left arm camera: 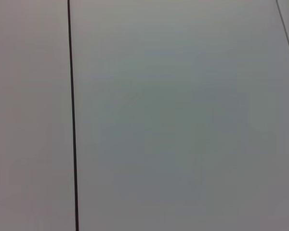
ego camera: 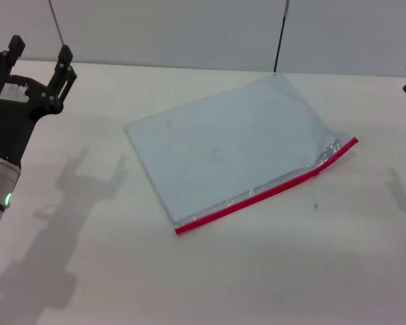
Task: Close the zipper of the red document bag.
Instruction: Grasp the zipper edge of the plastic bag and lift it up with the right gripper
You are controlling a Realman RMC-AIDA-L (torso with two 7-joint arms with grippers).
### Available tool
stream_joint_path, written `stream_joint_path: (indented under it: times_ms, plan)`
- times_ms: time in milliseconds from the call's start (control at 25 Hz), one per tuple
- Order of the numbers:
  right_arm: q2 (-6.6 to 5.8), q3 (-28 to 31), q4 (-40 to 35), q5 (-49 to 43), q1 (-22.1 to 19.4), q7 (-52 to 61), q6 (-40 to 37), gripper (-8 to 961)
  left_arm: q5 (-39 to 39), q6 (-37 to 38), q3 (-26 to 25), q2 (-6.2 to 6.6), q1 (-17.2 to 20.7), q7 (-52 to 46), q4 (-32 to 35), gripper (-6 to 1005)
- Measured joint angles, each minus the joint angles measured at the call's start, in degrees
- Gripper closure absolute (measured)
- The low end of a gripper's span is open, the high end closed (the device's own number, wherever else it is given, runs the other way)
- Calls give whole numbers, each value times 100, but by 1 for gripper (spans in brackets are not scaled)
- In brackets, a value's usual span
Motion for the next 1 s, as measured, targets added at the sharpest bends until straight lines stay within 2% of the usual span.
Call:
stream_joint_path:
  times_ms: [640, 800, 1000]
  plan:
    - [-27, 17, 129, -6, 307, 294, 1018, 170, 9, -9, 0, 7, -7, 0, 9, 226]
    - [-60, -256, -117, -36, 356, 1129, 1313, 170, 9, -9, 0, 11, 6, 0, 9, 226]
    - [-67, -866, -861, -210, 465, 2774, 1854, 171, 9, -9, 0, 11, 10, 0, 9, 225]
